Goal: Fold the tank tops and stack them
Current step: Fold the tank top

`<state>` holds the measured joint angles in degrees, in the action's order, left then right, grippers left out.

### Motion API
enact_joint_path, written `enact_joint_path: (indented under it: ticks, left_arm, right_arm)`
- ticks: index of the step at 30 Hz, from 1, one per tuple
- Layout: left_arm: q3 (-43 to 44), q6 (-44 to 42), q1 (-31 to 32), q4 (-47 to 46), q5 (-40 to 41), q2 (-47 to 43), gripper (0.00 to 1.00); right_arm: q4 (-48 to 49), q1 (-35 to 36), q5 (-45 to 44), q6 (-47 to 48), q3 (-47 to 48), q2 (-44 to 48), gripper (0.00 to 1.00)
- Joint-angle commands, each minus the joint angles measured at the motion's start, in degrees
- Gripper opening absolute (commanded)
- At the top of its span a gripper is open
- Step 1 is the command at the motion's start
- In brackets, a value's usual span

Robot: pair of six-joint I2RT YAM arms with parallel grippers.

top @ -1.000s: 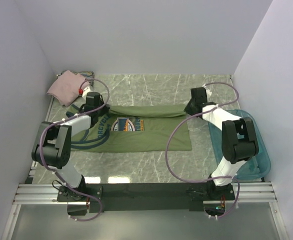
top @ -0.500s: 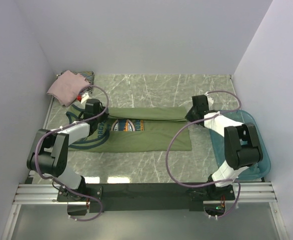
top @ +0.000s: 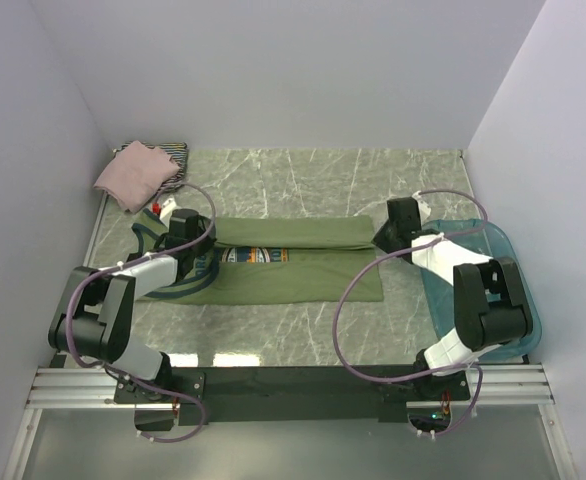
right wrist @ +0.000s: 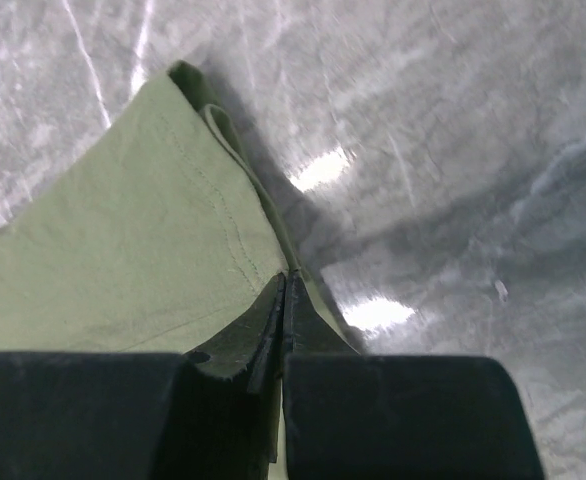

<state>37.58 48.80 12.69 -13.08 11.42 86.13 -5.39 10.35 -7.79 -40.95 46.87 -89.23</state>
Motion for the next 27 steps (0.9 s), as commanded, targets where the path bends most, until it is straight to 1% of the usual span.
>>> enact_joint_path:
  ticks: [1,14,17,18,19,21,24,25,27]
  left_arm:
    - [-1.72,0.77,0.14,-1.6,1.32,-3.07,0.01]
    - [-5.24,0.16,0.32,-2.47,1.15,-5.27,0.01]
    - [-6.12,-0.1,0.23,-3.18,0.71,-5.18,0.02]
    - [-6.29,-0.02,0.32,-3.27,0.62,-5.27,0.04]
    - [-6.38,-0.02,0.32,-3.44,0.53,-5.27,0.07]
    - [-7.08,0.07,0.32,-3.88,0.62,-5.53,0.08]
    - [-7.35,0.16,0.41,-3.71,0.8,-5.71,0.12]
    - [-7.26,0.25,0.41,-3.62,0.88,-5.79,0.15]
    - [-7.0,0.42,0.41,-3.09,1.15,-5.71,0.18]
  right_arm:
    - [1.7,-0.15,-1.79,-0.27,-1.26,2.92,0.01]
    - [3.72,-0.15,-1.79,-0.54,-5.3,5.03,0.02]
    - [3.81,-0.15,-1.88,-0.45,-5.65,5.21,0.03]
    - [3.89,-0.15,-1.88,-0.45,-5.74,5.21,0.04]
    - [4.15,-0.15,-1.79,-0.36,-5.91,5.12,0.07]
    - [4.68,-0.24,-1.61,-0.62,-6.7,5.38,0.11]
    - [4.77,-0.16,-1.61,-0.54,-6.88,5.56,0.2]
    - [4.86,-0.15,-1.53,-0.36,-6.88,5.73,0.28]
    - [4.69,-0.15,-1.26,-0.36,-6.79,6.08,0.35]
